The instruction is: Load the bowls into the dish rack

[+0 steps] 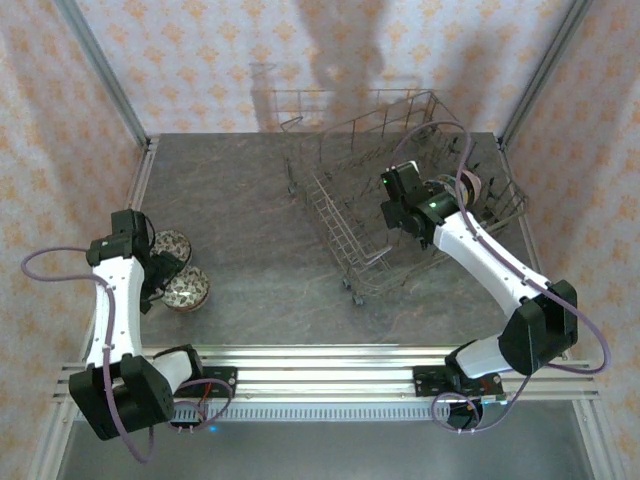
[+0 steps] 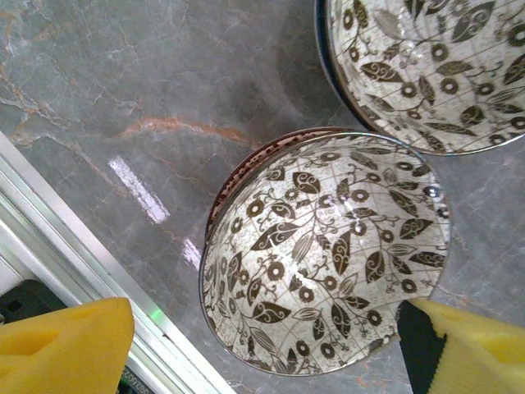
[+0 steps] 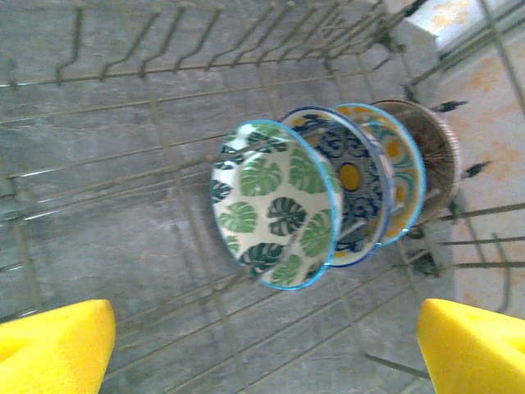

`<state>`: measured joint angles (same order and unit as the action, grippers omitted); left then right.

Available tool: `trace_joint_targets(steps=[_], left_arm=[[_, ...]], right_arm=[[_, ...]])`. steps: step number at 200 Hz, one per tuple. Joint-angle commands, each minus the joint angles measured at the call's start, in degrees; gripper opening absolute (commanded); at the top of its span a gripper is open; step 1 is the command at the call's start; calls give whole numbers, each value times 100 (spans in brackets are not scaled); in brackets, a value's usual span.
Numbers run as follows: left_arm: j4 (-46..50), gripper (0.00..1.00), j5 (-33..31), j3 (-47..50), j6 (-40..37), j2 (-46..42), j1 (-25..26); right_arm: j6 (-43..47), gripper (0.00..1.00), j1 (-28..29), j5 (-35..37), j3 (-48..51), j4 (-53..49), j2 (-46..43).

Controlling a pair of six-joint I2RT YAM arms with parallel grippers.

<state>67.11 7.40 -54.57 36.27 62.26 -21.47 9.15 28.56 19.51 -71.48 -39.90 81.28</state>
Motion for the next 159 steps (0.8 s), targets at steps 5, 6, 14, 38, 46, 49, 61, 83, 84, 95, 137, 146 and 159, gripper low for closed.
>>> trace_joint_targets(steps=[5,6,14,38,46,49,61,83,84,95,137,146,159], left_arm=[[335,86,-168,161,-138,92,-59],[341,85,-173,163,-133,97,-59],[366,85,-170,205,-146,106,-58],[369,84,-298,278,-198,192,-59],[365,84,-351,301,-221,245,-56],[355,84,-364,314,-232,263,-57],[331,83,-396,348,-229,360,-59],[218,81,-386,362,-213,542,-59],[216,81,-387,365,-211,550,-59],[176,79,-380,355,-233,638,-58],[-19,70,-275,370,-243,896,-54],[-54,66,-242,364,-242,950,-60],[-120,60,-191,368,-230,998,-58]], right_arm=[[-79,94,18,-648,-24,63,-39],[-75,94,18,-654,-19,71,-36],[-17,94,19,-713,-22,117,-38],[101,94,18,-921,-106,203,-39],[131,94,18,-983,-128,233,-35],[139,94,18,-1000,-131,245,-40],[140,94,19,-1089,-147,308,-47],[132,94,10,-1287,-137,440,-24],[132,94,14,-1294,-142,444,-20],[130,94,3,-1326,-158,465,23],[191,94,-43,-1250,-181,564,140],[200,94,-51,-1241,-198,562,173],[208,94,-56,-1213,-206,562,210]])
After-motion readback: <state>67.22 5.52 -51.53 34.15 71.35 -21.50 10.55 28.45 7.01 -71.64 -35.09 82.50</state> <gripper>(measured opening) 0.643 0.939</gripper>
